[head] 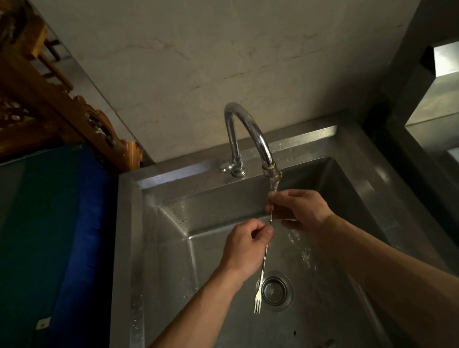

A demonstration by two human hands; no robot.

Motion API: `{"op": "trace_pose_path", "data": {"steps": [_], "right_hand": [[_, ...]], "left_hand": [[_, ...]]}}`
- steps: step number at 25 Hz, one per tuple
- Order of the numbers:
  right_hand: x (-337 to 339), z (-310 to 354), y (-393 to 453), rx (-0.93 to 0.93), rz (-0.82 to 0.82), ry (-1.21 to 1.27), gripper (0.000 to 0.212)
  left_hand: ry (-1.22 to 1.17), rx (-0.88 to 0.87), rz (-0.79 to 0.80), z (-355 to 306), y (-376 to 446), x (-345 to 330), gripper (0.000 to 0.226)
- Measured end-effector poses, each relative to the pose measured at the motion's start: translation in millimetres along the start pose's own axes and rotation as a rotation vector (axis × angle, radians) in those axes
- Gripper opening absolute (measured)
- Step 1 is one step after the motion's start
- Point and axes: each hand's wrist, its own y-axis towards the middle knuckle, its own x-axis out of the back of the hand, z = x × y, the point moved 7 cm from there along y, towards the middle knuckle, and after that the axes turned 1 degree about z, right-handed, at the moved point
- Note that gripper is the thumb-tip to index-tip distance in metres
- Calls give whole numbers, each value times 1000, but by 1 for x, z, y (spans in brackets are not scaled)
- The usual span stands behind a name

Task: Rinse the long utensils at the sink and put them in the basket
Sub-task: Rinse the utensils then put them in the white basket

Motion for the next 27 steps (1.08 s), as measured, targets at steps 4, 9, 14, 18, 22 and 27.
{"op": "trace_pose_path", "data": {"steps": [4, 9, 14, 18, 22, 27], "right_hand": [[2, 0, 2, -7, -55, -24, 32], [-2, -1, 1, -7, -51, -34, 36], [-8, -2, 1, -8, -36, -61, 31], [-11, -2, 0, -2, -19, -78, 29], [-12, 0, -1, 11, -6, -86, 26], [-10, 0, -3, 30, 9, -83, 24]], "left_hand": [[-1, -6, 26, 3, -2, 1, 20], [38, -20, 36, 7, -4, 3, 19], [41, -26, 39, 10, -6, 8, 18], [36, -10, 41, 12, -9, 10, 18], [42, -9, 40, 13, -10, 10, 18], [5, 23, -27, 17, -8, 14, 12]]}}
